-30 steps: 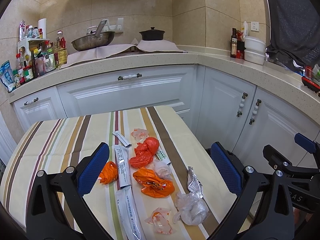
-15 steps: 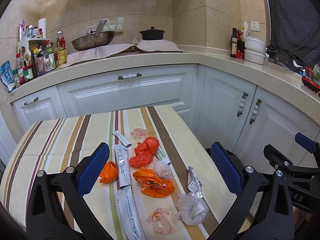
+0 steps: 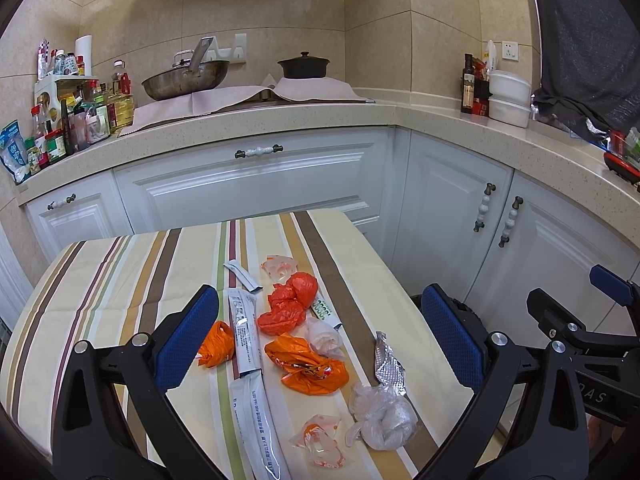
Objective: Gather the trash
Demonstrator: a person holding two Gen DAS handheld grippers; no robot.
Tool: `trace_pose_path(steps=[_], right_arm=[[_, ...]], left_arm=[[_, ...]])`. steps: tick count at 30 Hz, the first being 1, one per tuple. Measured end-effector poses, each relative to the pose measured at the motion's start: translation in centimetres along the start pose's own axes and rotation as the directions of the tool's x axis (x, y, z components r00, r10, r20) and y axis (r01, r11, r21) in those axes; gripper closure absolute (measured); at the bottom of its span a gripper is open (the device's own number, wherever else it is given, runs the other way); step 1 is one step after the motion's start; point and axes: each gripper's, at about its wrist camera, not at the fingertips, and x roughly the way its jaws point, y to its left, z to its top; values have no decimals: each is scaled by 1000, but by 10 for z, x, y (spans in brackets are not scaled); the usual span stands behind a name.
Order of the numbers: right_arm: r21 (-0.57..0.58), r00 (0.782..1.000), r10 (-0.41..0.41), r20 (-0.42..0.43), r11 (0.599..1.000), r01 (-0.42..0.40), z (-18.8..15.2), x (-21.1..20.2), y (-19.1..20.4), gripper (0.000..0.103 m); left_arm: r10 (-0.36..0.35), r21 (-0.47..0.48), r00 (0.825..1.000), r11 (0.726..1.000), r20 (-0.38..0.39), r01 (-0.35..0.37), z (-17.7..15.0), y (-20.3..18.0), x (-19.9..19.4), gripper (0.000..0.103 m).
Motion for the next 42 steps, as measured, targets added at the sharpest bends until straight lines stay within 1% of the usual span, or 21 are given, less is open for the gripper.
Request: trace_pose_path(steps=[14, 20, 23, 29, 33, 42], right_arm=[[-1, 1000, 0, -3, 1000, 0, -1, 1, 0, 7], [0, 1000, 8, -13, 1000, -8, -6, 4, 1, 7], [1, 999, 21, -26, 1000, -21, -11, 10, 3, 7], [-17, 996, 58, -65, 998, -60, -21, 22, 16, 7], [-46, 994, 77, -75, 996, -80, -27, 31, 28, 7], [-85, 982, 145, -121, 984, -156, -33, 66, 53, 8]], left_arm=[[-1, 0, 1000, 1000, -2, 1, -1, 0, 1, 4], [4, -7, 1000, 1000, -12, -4, -7, 5, 5, 4], [17, -11, 1000, 1000, -22, -18, -10, 12, 9, 4], [70, -34, 996, 997, -53, -72, -21, 37, 15, 4], [106, -51, 991, 993, -82, -111, -31, 57, 18, 4], [175, -69, 978, 981, -113, -184, -43, 89, 21, 6]])
